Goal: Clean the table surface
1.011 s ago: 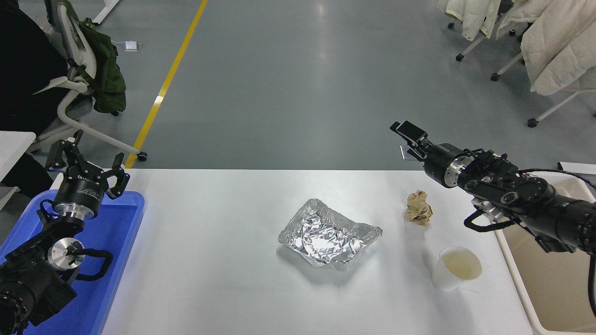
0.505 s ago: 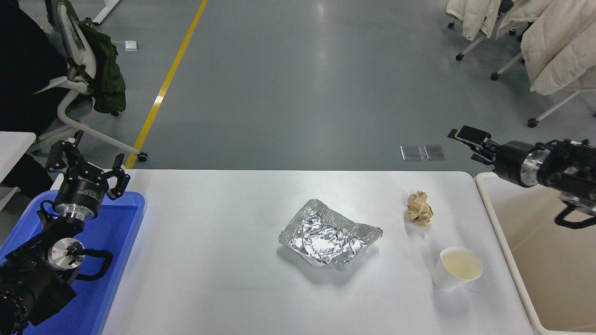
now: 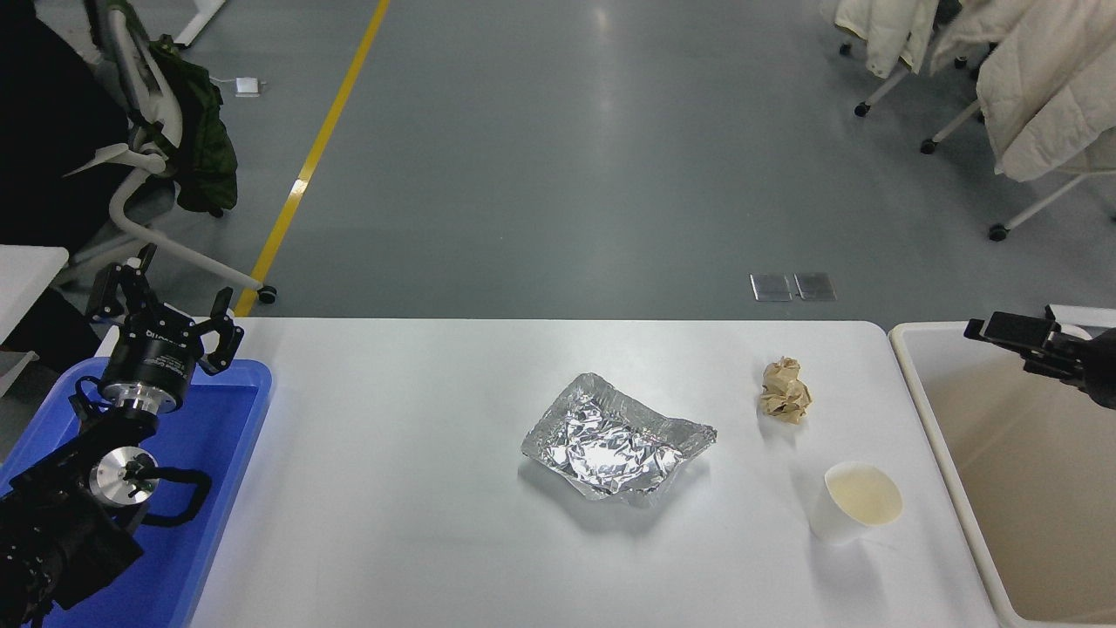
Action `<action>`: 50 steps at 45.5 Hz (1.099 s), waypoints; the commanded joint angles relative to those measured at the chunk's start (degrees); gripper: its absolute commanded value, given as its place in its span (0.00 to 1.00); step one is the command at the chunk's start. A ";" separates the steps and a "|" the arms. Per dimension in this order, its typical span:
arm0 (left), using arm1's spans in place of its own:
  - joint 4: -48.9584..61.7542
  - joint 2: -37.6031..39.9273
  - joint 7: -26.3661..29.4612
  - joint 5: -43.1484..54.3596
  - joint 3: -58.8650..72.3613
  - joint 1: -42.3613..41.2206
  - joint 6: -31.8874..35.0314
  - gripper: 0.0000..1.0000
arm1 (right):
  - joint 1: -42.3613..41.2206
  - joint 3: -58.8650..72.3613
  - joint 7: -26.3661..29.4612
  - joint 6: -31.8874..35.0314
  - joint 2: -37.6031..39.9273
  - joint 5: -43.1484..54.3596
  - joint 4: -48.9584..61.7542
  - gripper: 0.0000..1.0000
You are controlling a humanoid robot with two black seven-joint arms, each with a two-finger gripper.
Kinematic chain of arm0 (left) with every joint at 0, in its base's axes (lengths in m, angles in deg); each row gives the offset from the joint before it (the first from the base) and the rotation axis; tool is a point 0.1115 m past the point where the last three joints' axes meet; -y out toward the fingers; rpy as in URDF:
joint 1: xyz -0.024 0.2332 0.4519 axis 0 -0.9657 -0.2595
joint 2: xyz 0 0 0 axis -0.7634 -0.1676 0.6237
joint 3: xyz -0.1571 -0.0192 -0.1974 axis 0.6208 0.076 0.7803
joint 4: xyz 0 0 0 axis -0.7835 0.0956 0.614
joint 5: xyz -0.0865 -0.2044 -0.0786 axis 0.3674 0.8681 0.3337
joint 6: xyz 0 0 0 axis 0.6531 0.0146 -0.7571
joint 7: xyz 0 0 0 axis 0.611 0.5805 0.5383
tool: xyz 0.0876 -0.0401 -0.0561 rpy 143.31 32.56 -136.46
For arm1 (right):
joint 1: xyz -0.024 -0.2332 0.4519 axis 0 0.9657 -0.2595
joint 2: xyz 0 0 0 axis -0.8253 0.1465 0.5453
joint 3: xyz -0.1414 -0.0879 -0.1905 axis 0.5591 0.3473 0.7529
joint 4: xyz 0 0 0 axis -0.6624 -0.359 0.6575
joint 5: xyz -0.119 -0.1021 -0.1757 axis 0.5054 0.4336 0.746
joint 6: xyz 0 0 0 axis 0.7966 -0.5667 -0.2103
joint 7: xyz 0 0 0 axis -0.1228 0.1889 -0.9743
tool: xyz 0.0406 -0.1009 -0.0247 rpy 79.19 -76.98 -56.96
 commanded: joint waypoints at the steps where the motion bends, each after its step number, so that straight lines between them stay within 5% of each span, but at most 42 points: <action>1: -0.01 0.00 0.00 -0.01 0.00 0.00 -0.08 1.00 | 0.35 0.10 0.17 0.62 12.52 11.55 -7.31 1.00; 10: -0.01 0.00 0.00 -0.01 0.00 0.00 -0.08 1.00 | 1.93 0.54 1.48 4.93 17.28 11.38 -10.64 1.00; 20: -0.01 0.00 0.00 -0.01 0.00 0.00 -0.08 1.00 | 2.11 0.46 10.09 4.93 16.84 7.52 -18.91 1.00; 38: 0.08 0.00 0.00 -0.01 0.00 0.00 -0.08 1.00 | 1.58 -0.07 20.82 4.84 11.66 -10.50 -24.10 1.00; 50: -0.01 0.00 0.00 -0.01 0.00 0.00 -0.08 1.00 | 1.84 -2.27 21.44 2.65 5.95 -22.46 -26.03 1.00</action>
